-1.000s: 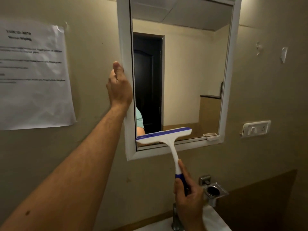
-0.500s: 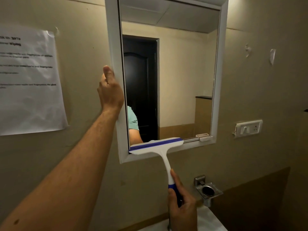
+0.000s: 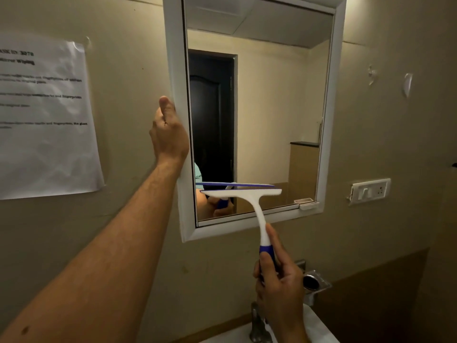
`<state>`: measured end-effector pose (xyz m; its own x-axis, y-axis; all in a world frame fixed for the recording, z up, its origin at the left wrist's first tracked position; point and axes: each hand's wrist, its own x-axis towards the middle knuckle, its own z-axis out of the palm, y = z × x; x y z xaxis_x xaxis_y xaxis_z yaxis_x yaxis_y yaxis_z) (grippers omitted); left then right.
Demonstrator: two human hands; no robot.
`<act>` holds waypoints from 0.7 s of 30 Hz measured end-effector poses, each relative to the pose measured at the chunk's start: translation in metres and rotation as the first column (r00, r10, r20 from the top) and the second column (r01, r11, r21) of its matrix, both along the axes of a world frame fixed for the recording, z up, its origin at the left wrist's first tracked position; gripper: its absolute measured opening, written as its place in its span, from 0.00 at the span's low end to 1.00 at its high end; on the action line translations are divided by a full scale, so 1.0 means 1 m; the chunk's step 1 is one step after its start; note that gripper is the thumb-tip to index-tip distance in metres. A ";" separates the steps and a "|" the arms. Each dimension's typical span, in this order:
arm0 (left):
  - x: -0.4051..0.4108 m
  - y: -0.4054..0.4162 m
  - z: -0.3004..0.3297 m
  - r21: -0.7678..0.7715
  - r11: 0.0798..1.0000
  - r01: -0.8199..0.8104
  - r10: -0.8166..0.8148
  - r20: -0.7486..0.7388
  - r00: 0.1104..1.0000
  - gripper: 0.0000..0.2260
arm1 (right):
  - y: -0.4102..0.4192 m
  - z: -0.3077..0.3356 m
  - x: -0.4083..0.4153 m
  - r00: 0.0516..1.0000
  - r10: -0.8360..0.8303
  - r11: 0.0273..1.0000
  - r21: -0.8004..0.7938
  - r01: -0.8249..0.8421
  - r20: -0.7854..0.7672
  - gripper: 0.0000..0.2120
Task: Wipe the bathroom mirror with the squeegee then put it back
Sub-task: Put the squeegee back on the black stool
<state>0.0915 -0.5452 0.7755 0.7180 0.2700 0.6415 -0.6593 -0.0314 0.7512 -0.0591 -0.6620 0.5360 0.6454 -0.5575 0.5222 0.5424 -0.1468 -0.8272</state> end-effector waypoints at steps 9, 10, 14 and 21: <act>0.018 0.052 -0.053 0.241 0.960 0.139 -0.153 0.039 0.987 0.30 | 0.056 0.008 -0.007 0.999 -0.035 0.997 -0.076 0.035 0.004 0.24; 0.017 0.067 -0.067 0.269 0.959 0.090 -0.112 0.068 0.991 0.30 | 0.066 0.008 -0.006 0.999 -0.036 0.996 -0.087 0.036 0.006 0.24; 0.009 0.132 -0.132 0.401 0.912 -0.081 0.023 0.147 0.989 0.29 | 0.113 0.006 -0.003 0.998 -0.056 0.988 -0.143 0.055 0.003 0.24; -0.026 0.287 -0.286 0.649 0.756 -0.085 0.174 -0.074 0.982 0.32 | 0.236 -0.041 -0.006 0.994 -0.104 0.958 -0.271 0.090 -0.038 0.33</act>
<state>0.0658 -0.2581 0.4890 0.7903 -0.0763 0.6080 -0.5183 -0.6124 0.5969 -0.0648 -0.4255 0.4953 0.6248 -0.4623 0.6293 0.4727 -0.4175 -0.7760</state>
